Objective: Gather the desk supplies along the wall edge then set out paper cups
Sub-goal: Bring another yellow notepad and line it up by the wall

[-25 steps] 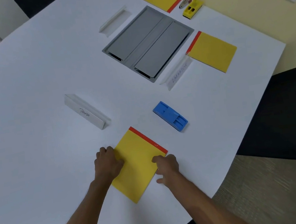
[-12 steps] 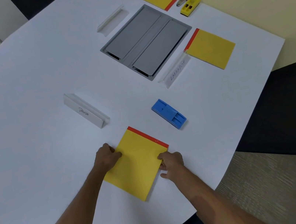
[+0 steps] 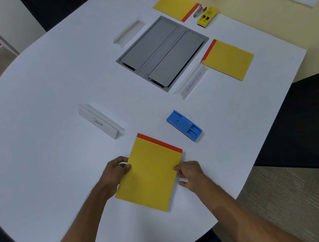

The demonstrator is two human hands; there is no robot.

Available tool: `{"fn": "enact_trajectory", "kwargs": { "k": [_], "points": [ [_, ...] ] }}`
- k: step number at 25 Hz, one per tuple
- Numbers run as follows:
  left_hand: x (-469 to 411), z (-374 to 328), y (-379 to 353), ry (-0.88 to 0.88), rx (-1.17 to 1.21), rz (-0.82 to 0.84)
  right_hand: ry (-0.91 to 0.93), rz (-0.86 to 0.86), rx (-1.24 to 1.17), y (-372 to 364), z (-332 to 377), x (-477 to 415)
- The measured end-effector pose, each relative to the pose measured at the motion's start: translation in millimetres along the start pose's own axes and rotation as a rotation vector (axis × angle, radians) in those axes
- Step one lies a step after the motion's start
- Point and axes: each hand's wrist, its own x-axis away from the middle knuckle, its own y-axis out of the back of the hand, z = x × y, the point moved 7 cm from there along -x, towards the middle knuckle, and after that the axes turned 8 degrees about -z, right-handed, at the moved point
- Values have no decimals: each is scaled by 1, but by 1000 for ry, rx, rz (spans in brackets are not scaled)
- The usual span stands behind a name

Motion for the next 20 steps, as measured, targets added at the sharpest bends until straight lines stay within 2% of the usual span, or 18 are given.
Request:
{"fn": "enact_trajectory", "kwargs": {
  "k": [7,11,20],
  "points": [
    [49,-8,7,-43,276,54,250,156,46,20,18,45],
    [85,-28,-9,-126,368,96,489,128,69,56,37,77],
    [186,-91,-98,-390,361,100,845,61,-4,194,80,141]
  ]
}}
